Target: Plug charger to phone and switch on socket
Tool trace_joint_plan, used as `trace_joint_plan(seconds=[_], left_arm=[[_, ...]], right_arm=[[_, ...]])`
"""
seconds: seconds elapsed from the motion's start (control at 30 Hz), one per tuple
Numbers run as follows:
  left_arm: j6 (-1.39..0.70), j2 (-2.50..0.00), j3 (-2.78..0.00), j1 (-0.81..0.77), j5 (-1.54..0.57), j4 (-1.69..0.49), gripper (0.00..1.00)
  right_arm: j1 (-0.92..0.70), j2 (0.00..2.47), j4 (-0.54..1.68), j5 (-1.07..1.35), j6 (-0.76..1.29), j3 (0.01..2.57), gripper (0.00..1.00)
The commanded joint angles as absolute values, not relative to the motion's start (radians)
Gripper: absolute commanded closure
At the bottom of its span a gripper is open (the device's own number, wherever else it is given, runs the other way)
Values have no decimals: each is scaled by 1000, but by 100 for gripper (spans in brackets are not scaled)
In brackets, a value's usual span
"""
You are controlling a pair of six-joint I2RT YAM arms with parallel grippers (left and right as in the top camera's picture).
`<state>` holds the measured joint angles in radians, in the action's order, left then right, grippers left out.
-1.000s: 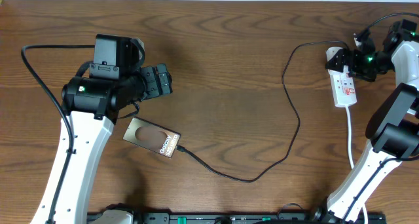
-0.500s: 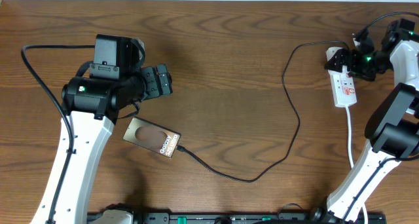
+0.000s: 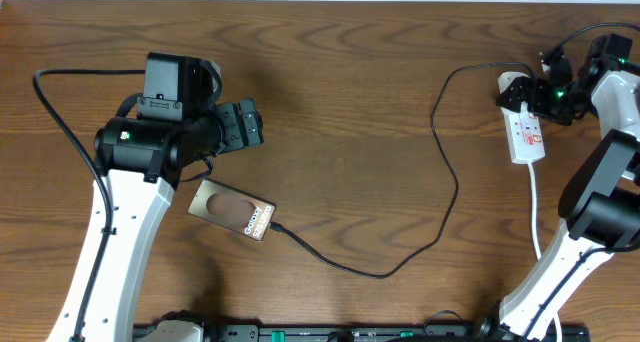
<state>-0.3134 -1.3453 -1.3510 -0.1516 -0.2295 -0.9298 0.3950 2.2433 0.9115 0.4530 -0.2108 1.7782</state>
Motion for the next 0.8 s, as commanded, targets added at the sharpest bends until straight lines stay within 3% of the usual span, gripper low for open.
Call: trace_joint_plan(seconds=[0.0, 0.43, 0.77], left_arm=[[-300, -1348, -1356, -151, -215, -935, 5], [-300, -1348, -1356, -151, -215, -935, 5], [-300, -1348, -1356, -151, -215, -935, 5]], right_arm=[[339, 2302, 955, 553, -157, 1715, 1], [339, 2300, 962, 565, -124, 1718, 1], [339, 2300, 951, 718, -128, 1718, 1]])
